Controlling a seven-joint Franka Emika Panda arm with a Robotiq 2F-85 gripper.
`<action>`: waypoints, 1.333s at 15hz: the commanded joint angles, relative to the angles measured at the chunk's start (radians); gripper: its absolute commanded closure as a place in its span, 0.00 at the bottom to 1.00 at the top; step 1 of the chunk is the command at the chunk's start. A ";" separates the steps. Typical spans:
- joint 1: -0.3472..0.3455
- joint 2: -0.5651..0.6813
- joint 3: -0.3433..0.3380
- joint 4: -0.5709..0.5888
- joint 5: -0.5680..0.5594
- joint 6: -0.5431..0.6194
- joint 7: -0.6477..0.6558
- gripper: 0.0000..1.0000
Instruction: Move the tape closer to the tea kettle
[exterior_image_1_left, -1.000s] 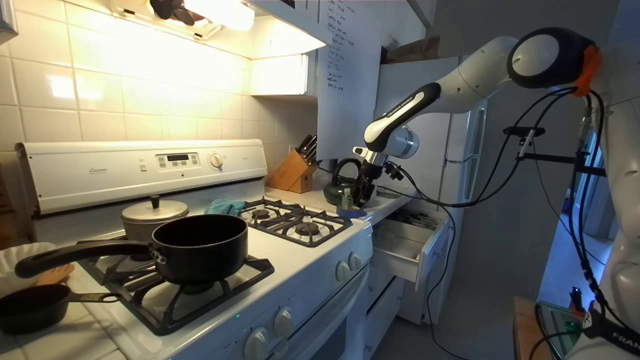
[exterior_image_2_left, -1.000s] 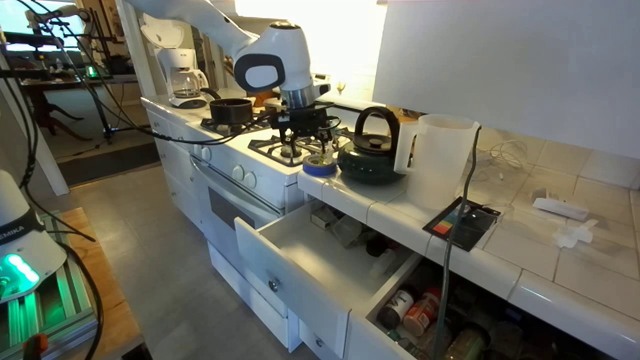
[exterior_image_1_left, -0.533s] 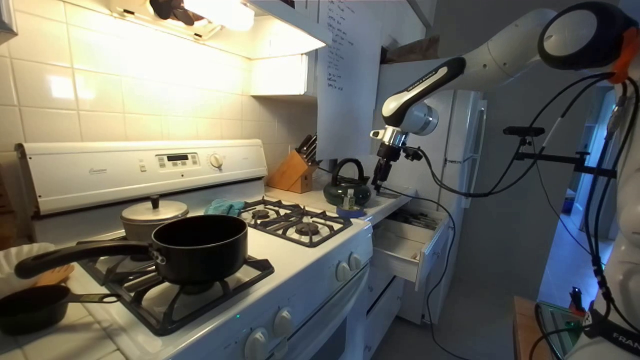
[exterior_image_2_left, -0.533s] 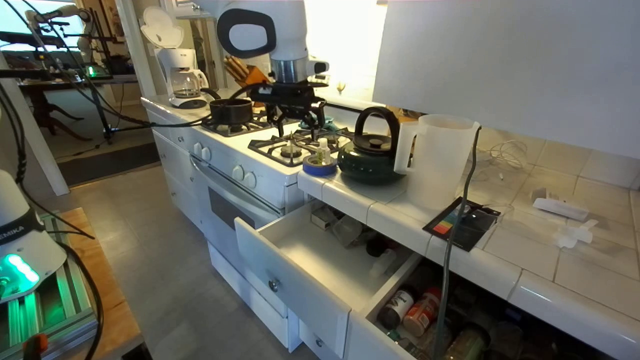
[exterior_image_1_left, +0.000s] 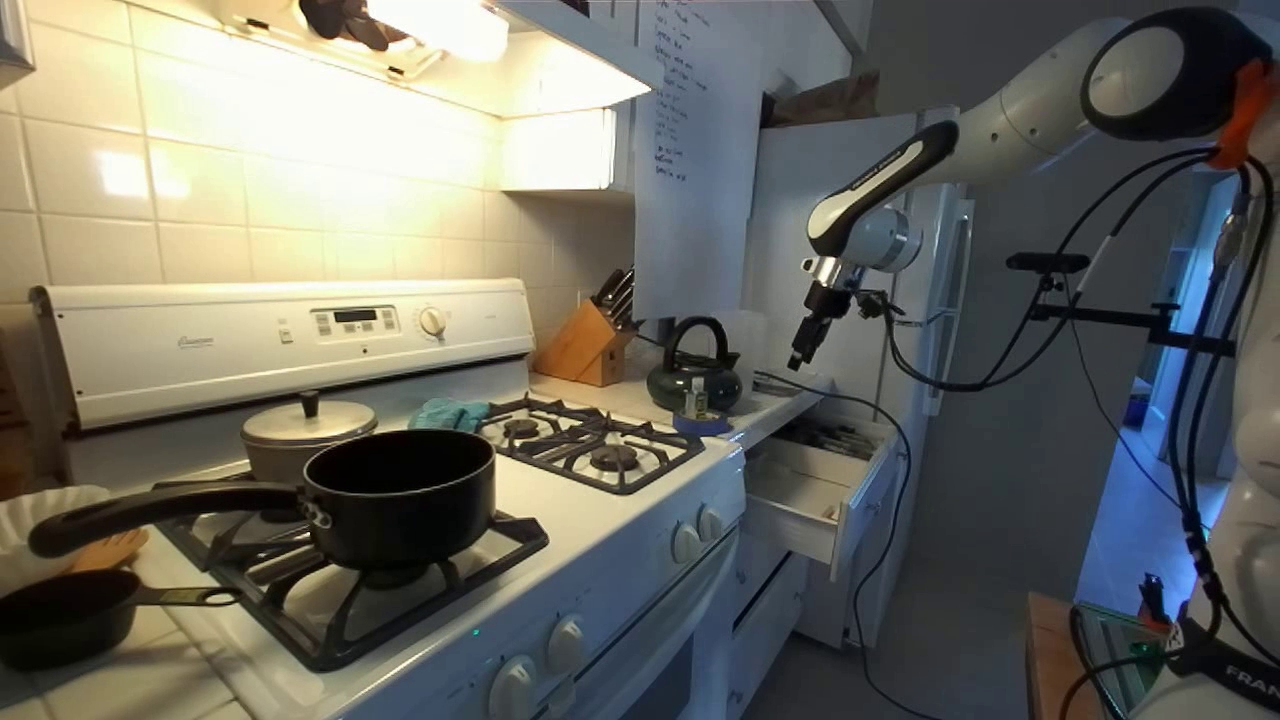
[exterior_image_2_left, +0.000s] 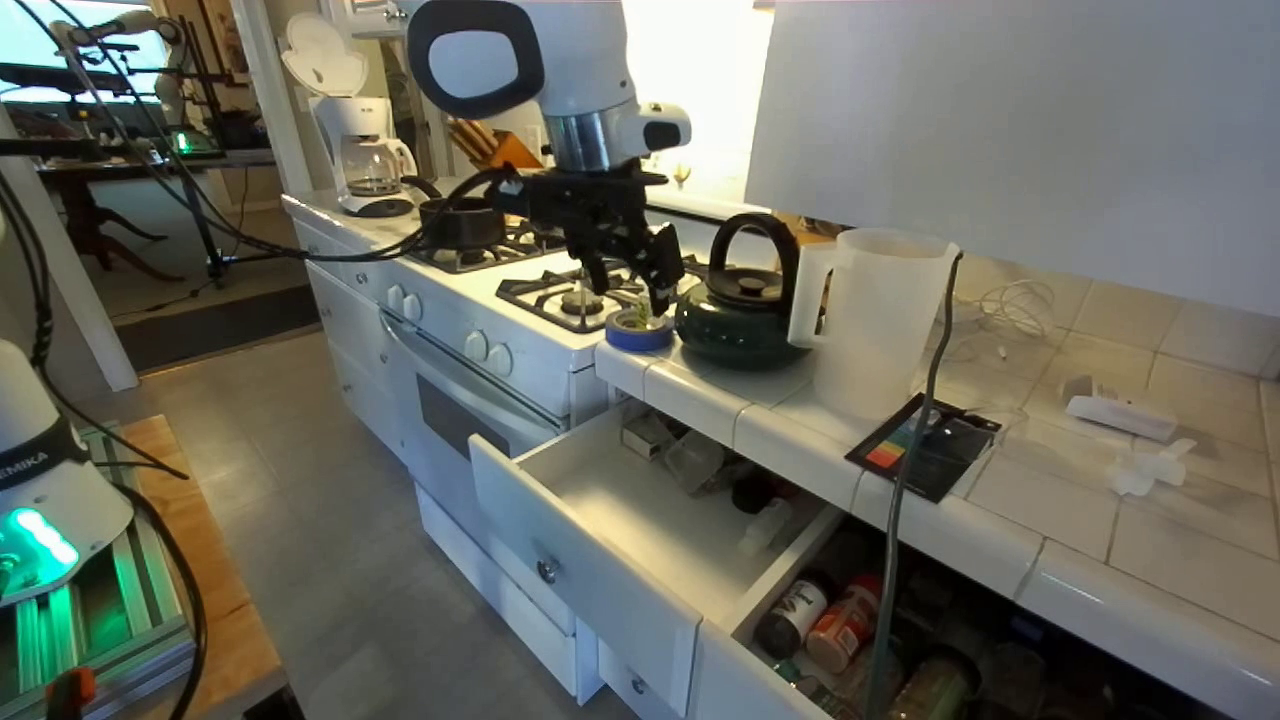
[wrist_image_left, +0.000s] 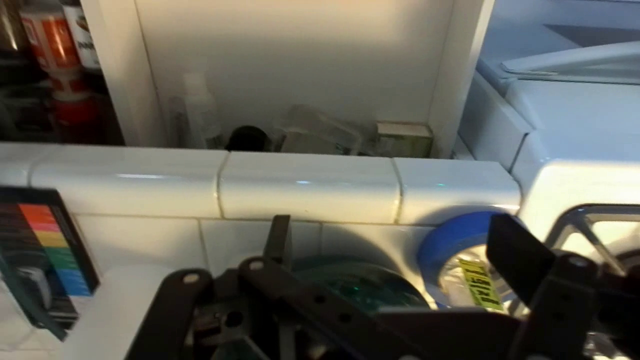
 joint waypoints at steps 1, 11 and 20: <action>-0.017 0.004 0.000 -0.006 -0.005 0.018 0.038 0.00; -0.026 0.016 -0.008 -0.019 -0.007 0.047 0.095 0.00; -0.041 0.016 -0.008 -0.022 -0.005 0.047 0.094 0.00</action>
